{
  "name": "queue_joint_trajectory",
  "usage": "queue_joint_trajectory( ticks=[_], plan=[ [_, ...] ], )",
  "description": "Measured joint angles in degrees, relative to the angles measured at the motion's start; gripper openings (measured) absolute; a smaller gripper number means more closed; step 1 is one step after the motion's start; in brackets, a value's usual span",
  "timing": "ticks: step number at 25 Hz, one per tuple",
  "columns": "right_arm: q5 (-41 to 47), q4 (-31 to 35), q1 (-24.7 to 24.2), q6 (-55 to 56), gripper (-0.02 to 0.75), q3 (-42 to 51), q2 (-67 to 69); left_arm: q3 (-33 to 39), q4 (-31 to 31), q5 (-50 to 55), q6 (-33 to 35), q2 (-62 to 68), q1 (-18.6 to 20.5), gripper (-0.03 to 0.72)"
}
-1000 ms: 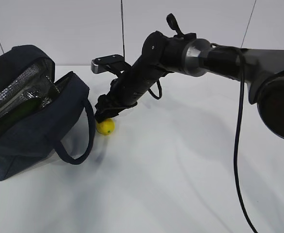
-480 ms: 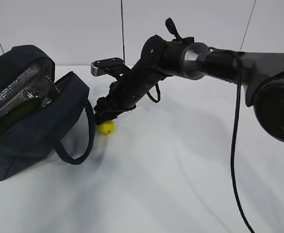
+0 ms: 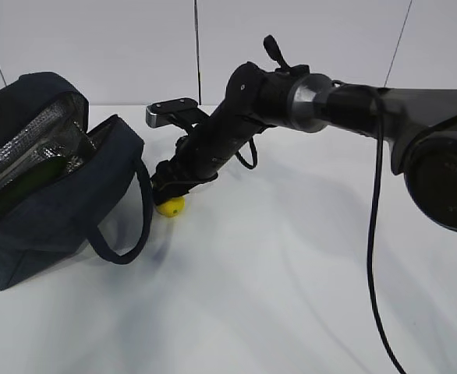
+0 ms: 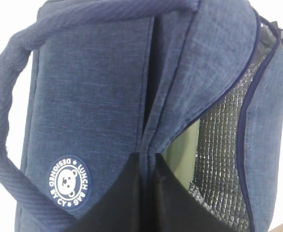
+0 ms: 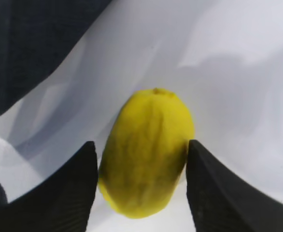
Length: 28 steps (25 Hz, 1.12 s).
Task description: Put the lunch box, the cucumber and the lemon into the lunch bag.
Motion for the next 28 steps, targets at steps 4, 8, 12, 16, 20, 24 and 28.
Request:
queue_joint_trajectory(
  ticks=[4,8,12,16,20,24,28],
  plan=[
    [0.0,0.0,0.0,0.0,0.375,0.0,0.21,0.0,0.0,0.0,0.0,0.0,0.0,-0.006],
    [0.0,0.0,0.0,0.0,0.361,0.0,0.25,0.0,0.0,0.0,0.0,0.0,0.0,-0.006],
    [0.0,0.0,0.0,0.0,0.36,0.0,0.25,0.0,0.0,0.0,0.0,0.0,0.0,-0.006],
    [0.0,0.0,0.0,0.0,0.352,0.0,0.25,0.0,0.0,0.0,0.0,0.0,0.0,-0.006],
    [0.43,-1.13,0.0,-0.02,0.341,-0.88,0.34,0.0,0.0,0.0,0.0,0.0,0.0,-0.006],
    [5.79,-6.58,-0.25,-0.12,0.34,-4.94,0.34,0.0,0.0,0.0,0.0,0.0,0.0,-0.006],
    [12.4,-8.9,-1.41,0.42,0.34,-10.01,0.34,0.0,0.0,0.0,0.0,0.0,0.0,-0.006]
  ],
)
